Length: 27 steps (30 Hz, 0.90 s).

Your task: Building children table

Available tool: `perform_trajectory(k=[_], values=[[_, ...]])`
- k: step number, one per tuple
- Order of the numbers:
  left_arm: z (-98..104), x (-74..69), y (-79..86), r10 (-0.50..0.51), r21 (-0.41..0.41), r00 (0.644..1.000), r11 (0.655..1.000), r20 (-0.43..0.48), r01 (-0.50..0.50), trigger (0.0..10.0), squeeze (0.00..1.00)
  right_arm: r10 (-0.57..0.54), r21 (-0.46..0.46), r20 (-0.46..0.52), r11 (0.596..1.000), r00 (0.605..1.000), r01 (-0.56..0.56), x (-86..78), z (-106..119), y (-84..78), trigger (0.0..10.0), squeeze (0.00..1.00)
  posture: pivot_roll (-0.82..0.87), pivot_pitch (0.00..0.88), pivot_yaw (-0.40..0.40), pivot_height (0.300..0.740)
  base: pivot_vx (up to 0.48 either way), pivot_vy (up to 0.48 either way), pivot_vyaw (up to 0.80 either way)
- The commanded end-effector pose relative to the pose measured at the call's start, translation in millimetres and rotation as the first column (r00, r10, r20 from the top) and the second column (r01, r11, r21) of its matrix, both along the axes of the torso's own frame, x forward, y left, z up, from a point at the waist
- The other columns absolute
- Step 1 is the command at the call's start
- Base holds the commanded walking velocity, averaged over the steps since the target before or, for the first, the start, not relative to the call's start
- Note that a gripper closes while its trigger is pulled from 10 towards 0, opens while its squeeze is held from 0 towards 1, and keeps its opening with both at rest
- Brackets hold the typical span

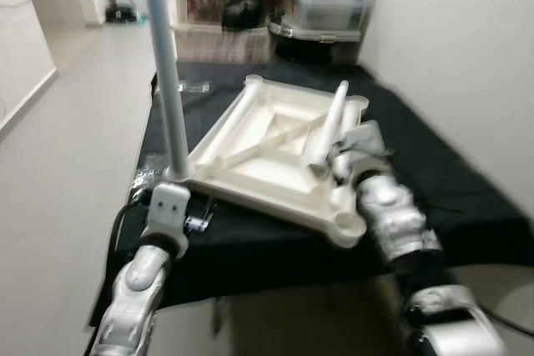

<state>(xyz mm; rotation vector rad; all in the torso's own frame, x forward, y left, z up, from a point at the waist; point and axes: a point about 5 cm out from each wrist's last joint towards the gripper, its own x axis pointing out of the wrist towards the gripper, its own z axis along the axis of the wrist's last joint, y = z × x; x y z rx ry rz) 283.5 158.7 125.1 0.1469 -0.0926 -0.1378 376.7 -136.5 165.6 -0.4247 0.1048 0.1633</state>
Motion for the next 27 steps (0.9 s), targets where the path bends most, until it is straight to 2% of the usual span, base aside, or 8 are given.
perform_trajectory(k=[1,10,13,18,21,22,23,27], values=[[-2.4,-2.1,-7.5,-0.034,0.015,0.999,0.999,-0.004,0.034,10.0,0.0,-0.01,-0.043,0.004,0.999,1.0,0.01,2.0,-0.2,-5.7,10.0,0.0,0.03,0.0,-0.112,0.74,0.0,0.0,0.0],[-1.7,-5.8,-17.9,-0.066,0.001,0.998,0.998,0.017,0.066,10.0,0.0,0.003,-0.067,0.018,0.998,1.0,-0.001,10.3,1.9,3.3,10.0,0.0,0.05,0.0,-0.127,0.74,0.0,0.0,0.0],[-2.3,-5.0,-22.2,-0.066,-0.006,0.998,0.998,0.022,0.066,10.0,0.0,-0.028,-0.004,0.022,1.0,0.999,0.028,11.5,1.1,5.6,10.0,0.0,0.05,0.0,-0.128,0.74,0.0,0.0,0.0],[0.9,-4.5,-22.8,-0.068,-0.027,0.997,0.997,0.037,0.069,10.0,0.0,-0.074,0.034,0.031,0.997,0.997,0.073,11.2,0.7,2.1,10.0,0.0,0.04,0.0,-0.125,0.74,0.0,0.0,0.0],[3.3,-4.6,-22.0,-0.068,-0.031,0.996,0.997,0.05,0.07,10.0,0.0,-0.121,0.098,0.04,0.988,0.992,0.117,8.9,-0.6,-2.6,10.0,0.0,0.04,0.0,-0.121,0.74,0.309,0.0,0.0],[4.8,-4.7,-21.7,-0.067,-0.028,0.996,0.997,0.061,0.069,10.0,0.0,-0.135,0.145,0.04,0.981,0.99,0.128,8.7,-0.6,-3.7,10.0,0.0,0.04,0.0,-0.119,0.74,0.315,0.0,0.0],[9.2,-4.6,-21.3,-0.064,-0.024,0.994,0.998,0.088,0.066,10.0,0.0,-0.161,0.257,0.031,0.955,0.987,0.148,7.9,-0.3,-5.6,10.0,0.0,0.04,0.0,-0.118,0.74,0.311,0.0,0.0],[12.4,-4.1,-21.5,-0.063,-0.025,0.992,0.997,0.106,0.066,10.0,0.0,-0.184,0.343,0.004,0.924,0.983,0.171,7.7,-2.3,-7.2,10.0,0.0,0.04,0.0,-0.116,0.74,0.314,0.0,0.0]])
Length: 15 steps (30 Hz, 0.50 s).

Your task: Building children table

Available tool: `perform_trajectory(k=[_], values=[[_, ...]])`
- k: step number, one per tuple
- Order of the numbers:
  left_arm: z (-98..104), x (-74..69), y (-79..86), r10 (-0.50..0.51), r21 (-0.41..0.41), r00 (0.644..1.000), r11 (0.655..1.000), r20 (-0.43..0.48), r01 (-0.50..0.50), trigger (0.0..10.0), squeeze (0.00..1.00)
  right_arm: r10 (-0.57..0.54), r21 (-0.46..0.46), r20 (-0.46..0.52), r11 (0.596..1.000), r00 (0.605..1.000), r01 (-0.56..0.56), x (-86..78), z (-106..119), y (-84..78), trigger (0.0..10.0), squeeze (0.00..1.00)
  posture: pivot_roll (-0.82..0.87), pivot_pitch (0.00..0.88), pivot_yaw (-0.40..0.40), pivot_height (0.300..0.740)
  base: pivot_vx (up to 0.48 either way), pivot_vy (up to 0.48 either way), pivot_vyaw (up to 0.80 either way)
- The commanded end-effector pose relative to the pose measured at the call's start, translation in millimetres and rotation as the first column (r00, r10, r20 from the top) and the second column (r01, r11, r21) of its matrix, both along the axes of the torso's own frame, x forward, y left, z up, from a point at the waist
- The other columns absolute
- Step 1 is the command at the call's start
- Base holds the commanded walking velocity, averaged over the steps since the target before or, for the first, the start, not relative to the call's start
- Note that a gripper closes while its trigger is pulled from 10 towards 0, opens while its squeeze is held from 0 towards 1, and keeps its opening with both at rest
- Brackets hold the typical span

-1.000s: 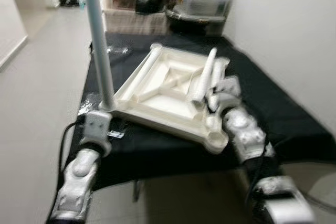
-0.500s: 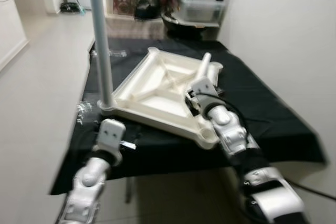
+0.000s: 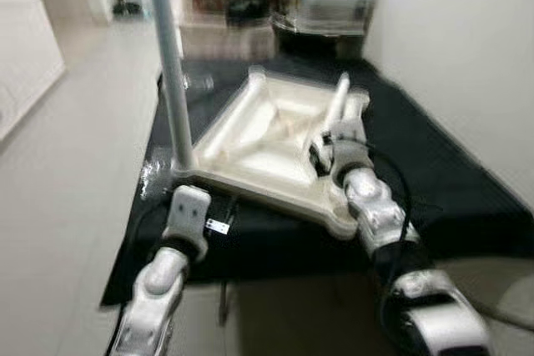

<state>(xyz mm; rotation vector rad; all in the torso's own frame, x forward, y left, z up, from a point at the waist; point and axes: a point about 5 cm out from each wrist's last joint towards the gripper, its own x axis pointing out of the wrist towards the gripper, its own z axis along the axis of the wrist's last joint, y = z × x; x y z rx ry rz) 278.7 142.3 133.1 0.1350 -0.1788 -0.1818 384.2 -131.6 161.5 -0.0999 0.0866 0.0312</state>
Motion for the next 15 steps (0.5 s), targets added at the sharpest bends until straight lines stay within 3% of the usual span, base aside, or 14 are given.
perform_trajectory(k=[1,5,15], values=[[4.3,0.7,-5.1,-0.014,-0.014,1.0,1.0,0.023,0.015,10.0,0.0,-0.039,0.03,0.011,0.999,0.999,0.039,0.2,1.9,-12.1,10.0,0.0,0.04,0.0,-0.116,0.74,0.315,0.0,0.0],[4.7,1.5,-6.7,-0.026,-0.007,0.999,1.0,0.026,0.026,10.0,0.0,-0.058,0.089,-0.045,0.994,0.997,0.062,-1.0,-7.0,-11.6,10.0,0.0,0.04,0.0,-0.109,0.74,0.313,0.0,0.0],[5.6,1.8,-7.3,-0.036,-0.005,0.999,0.999,0.03,0.036,10.0,0.0,-0.08,0.084,-0.03,0.993,0.996,0.082,3.3,1.6,-16.0,10.0,0.0,0.04,0.0,-0.109,0.74,0.313,0.0,0.0]])
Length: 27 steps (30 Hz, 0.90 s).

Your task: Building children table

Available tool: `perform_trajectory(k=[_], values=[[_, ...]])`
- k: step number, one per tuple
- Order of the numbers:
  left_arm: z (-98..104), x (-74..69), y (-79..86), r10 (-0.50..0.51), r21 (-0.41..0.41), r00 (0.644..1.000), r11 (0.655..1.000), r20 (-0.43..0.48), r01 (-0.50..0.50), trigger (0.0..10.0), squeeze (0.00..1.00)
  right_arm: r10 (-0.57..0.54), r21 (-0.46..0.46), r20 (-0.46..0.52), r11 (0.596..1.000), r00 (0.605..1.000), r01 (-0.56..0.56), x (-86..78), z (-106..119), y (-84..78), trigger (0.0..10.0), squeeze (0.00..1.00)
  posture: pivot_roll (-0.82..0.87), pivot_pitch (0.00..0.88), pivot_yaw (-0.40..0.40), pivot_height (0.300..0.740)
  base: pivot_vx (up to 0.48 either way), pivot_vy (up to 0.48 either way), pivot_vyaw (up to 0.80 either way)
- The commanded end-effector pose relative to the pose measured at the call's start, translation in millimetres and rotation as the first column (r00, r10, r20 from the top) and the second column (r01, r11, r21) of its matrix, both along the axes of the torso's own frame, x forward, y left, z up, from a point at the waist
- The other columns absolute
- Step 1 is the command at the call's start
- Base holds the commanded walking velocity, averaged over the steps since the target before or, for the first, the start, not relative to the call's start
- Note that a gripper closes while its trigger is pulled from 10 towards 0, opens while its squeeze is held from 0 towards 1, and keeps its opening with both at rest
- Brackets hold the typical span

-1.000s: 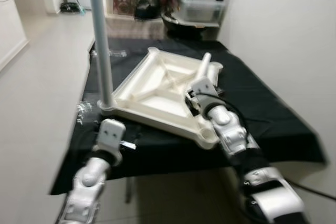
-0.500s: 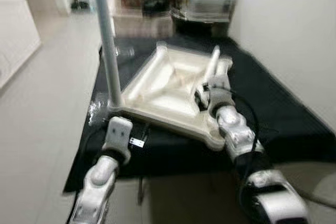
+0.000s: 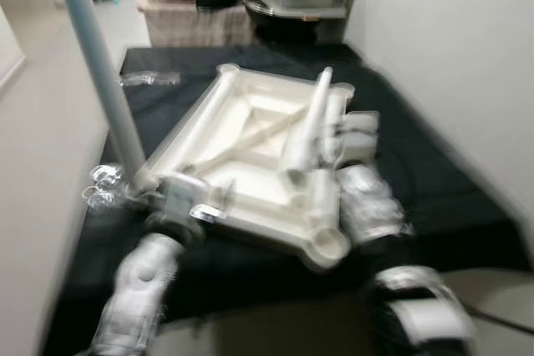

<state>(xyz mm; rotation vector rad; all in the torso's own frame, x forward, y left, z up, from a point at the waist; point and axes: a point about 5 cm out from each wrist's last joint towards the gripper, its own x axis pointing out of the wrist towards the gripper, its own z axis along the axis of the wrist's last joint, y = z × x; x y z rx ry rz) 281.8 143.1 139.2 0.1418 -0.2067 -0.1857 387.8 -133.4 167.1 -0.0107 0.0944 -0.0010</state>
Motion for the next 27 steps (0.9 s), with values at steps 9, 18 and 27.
perform_trajectory(k=[9,18,27], values=[[-1.6,-2.5,-12.5,-0.06,-0.009,0.998,0.998,-0.004,0.06,10.0,0.0,-0.044,0.089,-0.001,0.995,0.999,0.044,7.8,18.9,-13.0,10.0,0.0,0.04,0.0,-0.109,0.74,0.174,0.0,0.0],[-3.0,0.4,-4.0,0.025,0.008,1.0,1.0,0.001,-0.025,10.0,0.0,0.167,0.223,-0.029,0.962,0.986,-0.156,14.9,39.2,15.5,10.0,0.0,0.04,0.0,-0.111,0.74,0.0,0.0,0.0],[-4.2,2.8,9.6,0.112,0.024,0.994,0.993,-0.004,-0.112,10.0,0.0,0.322,0.292,-0.201,0.921,0.925,-0.257,16.1,18.9,50.2,10.0,0.0,0.07,0.0,-0.137,0.74,0.0,0.0,0.0]])
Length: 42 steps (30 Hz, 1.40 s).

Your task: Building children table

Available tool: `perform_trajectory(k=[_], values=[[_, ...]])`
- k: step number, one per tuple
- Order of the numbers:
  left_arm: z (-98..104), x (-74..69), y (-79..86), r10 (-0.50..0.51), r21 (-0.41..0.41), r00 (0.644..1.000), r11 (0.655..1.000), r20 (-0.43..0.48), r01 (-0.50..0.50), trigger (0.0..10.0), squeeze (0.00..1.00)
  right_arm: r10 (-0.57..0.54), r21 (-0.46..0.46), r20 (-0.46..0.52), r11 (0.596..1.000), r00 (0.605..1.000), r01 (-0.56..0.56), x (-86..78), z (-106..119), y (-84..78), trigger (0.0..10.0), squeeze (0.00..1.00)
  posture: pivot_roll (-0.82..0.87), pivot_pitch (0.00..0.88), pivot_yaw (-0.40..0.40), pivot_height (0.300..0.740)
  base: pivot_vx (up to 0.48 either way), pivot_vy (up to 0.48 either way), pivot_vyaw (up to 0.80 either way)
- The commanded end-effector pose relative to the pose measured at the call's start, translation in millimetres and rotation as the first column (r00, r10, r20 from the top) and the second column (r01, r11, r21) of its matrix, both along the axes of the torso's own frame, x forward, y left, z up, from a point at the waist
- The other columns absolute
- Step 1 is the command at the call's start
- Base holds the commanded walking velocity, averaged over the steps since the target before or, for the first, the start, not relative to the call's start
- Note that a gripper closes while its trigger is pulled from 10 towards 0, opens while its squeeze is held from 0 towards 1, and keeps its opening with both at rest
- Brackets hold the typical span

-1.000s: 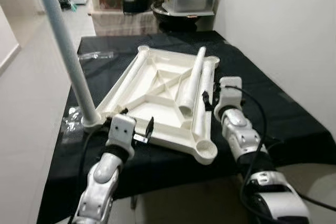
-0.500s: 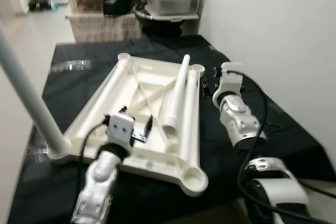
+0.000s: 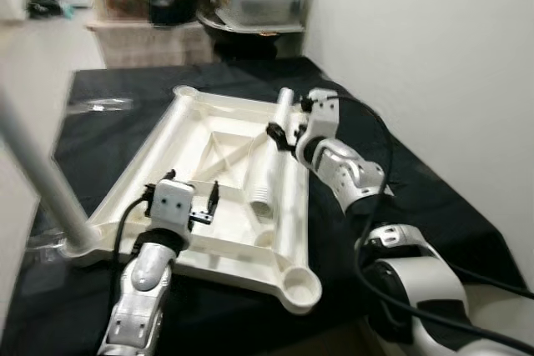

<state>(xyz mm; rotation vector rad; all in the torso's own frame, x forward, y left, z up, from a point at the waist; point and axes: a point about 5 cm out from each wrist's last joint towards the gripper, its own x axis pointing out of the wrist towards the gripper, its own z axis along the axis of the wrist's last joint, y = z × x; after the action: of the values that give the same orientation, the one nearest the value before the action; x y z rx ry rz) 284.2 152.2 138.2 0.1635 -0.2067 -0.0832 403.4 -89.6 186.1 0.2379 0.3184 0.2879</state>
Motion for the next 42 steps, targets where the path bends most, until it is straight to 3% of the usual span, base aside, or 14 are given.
perform_trajectory(k=[1,3,4,5,7,9,10,14,22,23,24,27,28,42], values=[[-3.2,0.5,0.4,0.009,0.012,1.0,1.0,-0.015,-0.008,10.0,0.0,0.028,0.004,-0.02,1.0,0.999,-0.028,0.4,-0.1,6.4,10.0,0.0,0.07,0.0,-0.137,0.74,0.0,0.0,0.0],[-3.2,0.5,0.4,0.009,0.012,1.0,1.0,-0.015,-0.008,10.0,0.0,0.028,0.004,-0.02,1.0,0.999,-0.028,0.4,-0.1,6.4,10.0,0.0,0.07,0.0,-0.137,0.74,0.0,0.0,0.0],[-2.9,0.7,0.1,0.015,0.011,1.0,1.0,-0.012,-0.015,10.0,0.0,0.08,0.025,-0.028,0.997,0.996,-0.079,-0.2,-0.1,16.6,10.0,0.0,0.07,0.0,-0.139,0.74,0.0,0.0,0.0],[-2.9,0.7,0.1,0.015,0.011,1.0,1.0,-0.012,-0.015,10.0,0.0,0.08,0.025,-0.028,0.997,0.996,-0.079,-0.2,-0.1,16.6,10.0,0.0,0.07,0.0,-0.139,0.74,0.0,0.0,0.0],[-1.6,1.1,2.4,0.04,0.017,0.999,0.999,-0.007,-0.04,10.0,0.0,0.079,-0.052,-0.114,0.995,0.99,-0.085,-5.5,-22.9,26.0,10.0,0.0,0.1,0.0,-0.158,0.74,0.0,0.0,0.0],[-1.6,1.1,2.4,0.04,0.017,0.999,0.999,-0.007,-0.04,10.0,0.0,0.079,-0.052,-0.114,0.995,0.99,-0.085,-5.5,-22.9,26.0,10.0,0.0,0.1,0.0,-0.158,0.74,0.0,0.0,0.0],[-1.8,0.7,4.4,0.056,0.021,0.998,0.998,-0.007,-0.055,10.0,0.0,0.054,-0.119,-0.16,0.99,0.986,-0.074,-9.7,-38.2,24.9,10.0,0.0,0.11,0.0,-0.164,0.74,0.0,0.0,0.0],[-3.1,-0.5,3.5,0.062,0.021,0.998,0.998,-0.009,-0.062,10.0,0.0,0.004,-0.173,-0.203,0.984,0.979,-0.04,-13.2,-51.7,17.6,10.0,0.0,0.12,0.0,-0.168,0.74,0.0,0.0,0.0],[-2.9,-0.4,1.7,0.065,0.02,0.998,0.998,-0.005,-0.065,10.0,0.0,-0.084,-0.215,-0.24,0.976,0.967,0.032,-16.4,-64.6,6.1,10.0,0.0,0.14,0.0,-0.184,0.74,0.0,0.0,0.0],[-2.8,-0.5,2.2,0.068,0.02,0.998,0.997,-0.004,-0.068,10.0,0.0,-0.1,-0.218,-0.257,0.975,0.961,0.043,-18.5,-69.3,4.9,4.0,0.0,0.14,0.0,-0.184,0.74,0.0,0.0,0.0],[-3.0,-0.8,2.6,0.071,0.021,0.997,0.997,-0.005,-0.071,10.0,0.0,-0.114,-0.218,-0.274,0.975,0.955,0.054,-20.5,-73.6,4.0,0.7,0.0,0.14,0.0,-0.189,0.74,0.0,0.0,0.0],[-3.4,-1.1,2.8,0.074,0.022,0.997,0.997,-0.006,-0.074,10.0,0.0,-0.124,-0.215,-0.291,0.975,0.949,0.062,-22.3,-77.3,3.7,0.7,0.0,0.14,0.0,-0.189,0.74,0.0,0.0,0.0],[-3.9,-1.2,2.0,0.072,0.022,0.997,0.997,-0.007,-0.072,10.0,0.0,-0.147,-0.218,-0.294,0.972,0.944,0.083,-22.6,-78.8,0.8,0.0,0.0,0.14,0.0,-0.19,0.74,0.0,0.0,0.0],[-7.5,-1.5,-2.4,0.054,0.03,0.998,0.998,-0.026,-0.054,10.0,0.0,-0.218,-0.236,-0.313,0.961,0.924,0.147,-26.1,-88.5,-11.6,0.0,0.0,0.11,0.0,-0.169,0.74,0.0,0.0,0.0]])
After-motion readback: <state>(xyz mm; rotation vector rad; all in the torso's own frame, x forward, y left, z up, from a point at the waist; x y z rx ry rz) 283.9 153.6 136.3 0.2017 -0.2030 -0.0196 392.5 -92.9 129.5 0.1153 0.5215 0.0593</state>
